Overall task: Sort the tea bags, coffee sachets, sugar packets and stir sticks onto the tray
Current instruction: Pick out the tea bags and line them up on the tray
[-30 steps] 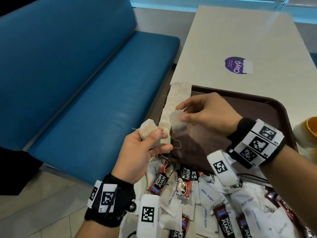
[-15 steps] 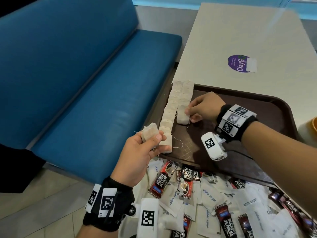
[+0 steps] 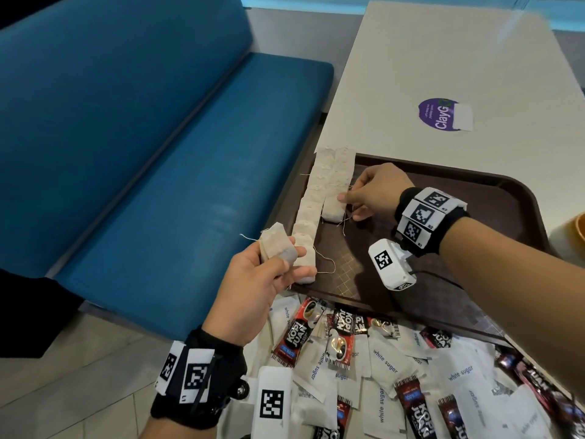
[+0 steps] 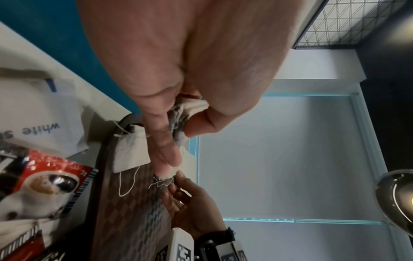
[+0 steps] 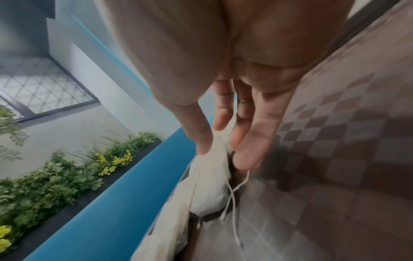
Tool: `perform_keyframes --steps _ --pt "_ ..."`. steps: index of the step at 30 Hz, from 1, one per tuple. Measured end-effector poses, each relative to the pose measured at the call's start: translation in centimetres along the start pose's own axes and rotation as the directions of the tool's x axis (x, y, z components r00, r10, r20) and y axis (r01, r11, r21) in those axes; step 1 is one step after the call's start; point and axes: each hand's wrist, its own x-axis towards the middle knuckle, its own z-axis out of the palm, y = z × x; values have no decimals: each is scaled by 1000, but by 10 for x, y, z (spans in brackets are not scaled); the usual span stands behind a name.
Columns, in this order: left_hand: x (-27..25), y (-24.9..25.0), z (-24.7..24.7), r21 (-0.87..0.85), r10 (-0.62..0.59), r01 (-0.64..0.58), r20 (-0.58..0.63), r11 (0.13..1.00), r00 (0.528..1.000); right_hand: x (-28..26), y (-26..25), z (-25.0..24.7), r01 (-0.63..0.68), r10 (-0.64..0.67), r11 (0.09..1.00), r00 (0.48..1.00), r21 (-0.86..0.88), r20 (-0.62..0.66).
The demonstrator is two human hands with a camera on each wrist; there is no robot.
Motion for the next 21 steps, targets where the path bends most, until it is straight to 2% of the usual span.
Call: perform_keyframes --steps 2,4,6,9,15,17,21 --pt "-1 0 1 -2 3 -3 6 1000 1000 -6 0 -2 54 -57 998 997 -44 -53" --pt "-1 0 1 6 11 -11 24 1000 1000 -17 -3 -3 146 -151 986 987 -81 -51" --pt "-2 0 3 27 23 -24 45 999 999 -34 -9 -4 238 -236 969 971 -73 28" --pt "-2 0 7 24 41 -42 61 999 997 -61 -17 -2 334 -337 941 929 47 153" --pt "-1 -1 14 26 41 -44 111 999 993 -86 -16 1 429 -441 896 841 109 313" --pt "-1 -3 15 26 47 -50 112 998 993 -87 -13 0 444 -459 888 836 121 302" --pt "1 -5 11 31 60 -61 45 998 997 -76 -7 -9 421 -444 893 881 162 161"
